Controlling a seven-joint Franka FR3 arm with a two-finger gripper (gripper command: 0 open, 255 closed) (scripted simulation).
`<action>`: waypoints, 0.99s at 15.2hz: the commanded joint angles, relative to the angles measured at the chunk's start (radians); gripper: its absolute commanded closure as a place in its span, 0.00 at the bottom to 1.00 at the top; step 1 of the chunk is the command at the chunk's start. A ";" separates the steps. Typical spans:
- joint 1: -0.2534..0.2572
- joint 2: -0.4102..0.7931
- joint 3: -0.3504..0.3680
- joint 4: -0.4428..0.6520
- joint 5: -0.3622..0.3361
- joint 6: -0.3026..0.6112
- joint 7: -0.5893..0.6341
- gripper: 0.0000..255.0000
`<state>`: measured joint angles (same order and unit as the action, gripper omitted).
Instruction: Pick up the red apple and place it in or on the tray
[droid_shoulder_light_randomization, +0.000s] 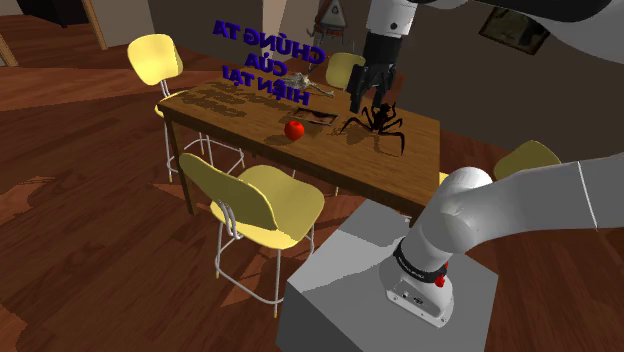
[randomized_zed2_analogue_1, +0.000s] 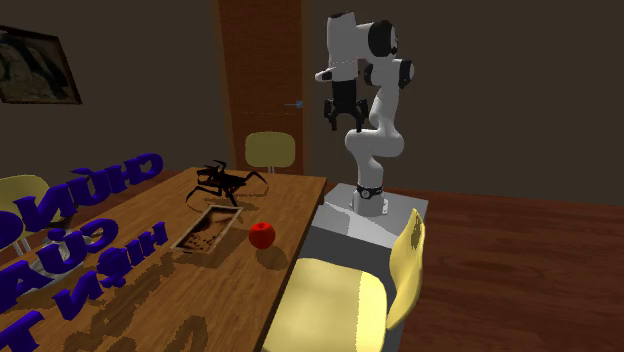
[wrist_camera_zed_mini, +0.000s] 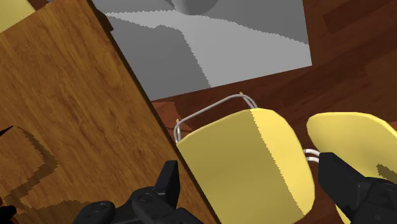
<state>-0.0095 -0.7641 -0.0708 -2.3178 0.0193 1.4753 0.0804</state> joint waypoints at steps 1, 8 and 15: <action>0.000 0.000 0.000 0.000 0.000 0.000 0.000 0.00; -0.019 0.123 -0.036 -0.087 -0.009 0.297 -0.010 0.00; -0.028 0.310 -0.078 -0.100 0.005 0.583 -0.029 0.00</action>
<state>-0.0368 -0.4750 -0.1437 -2.4035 0.0205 2.0074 0.0533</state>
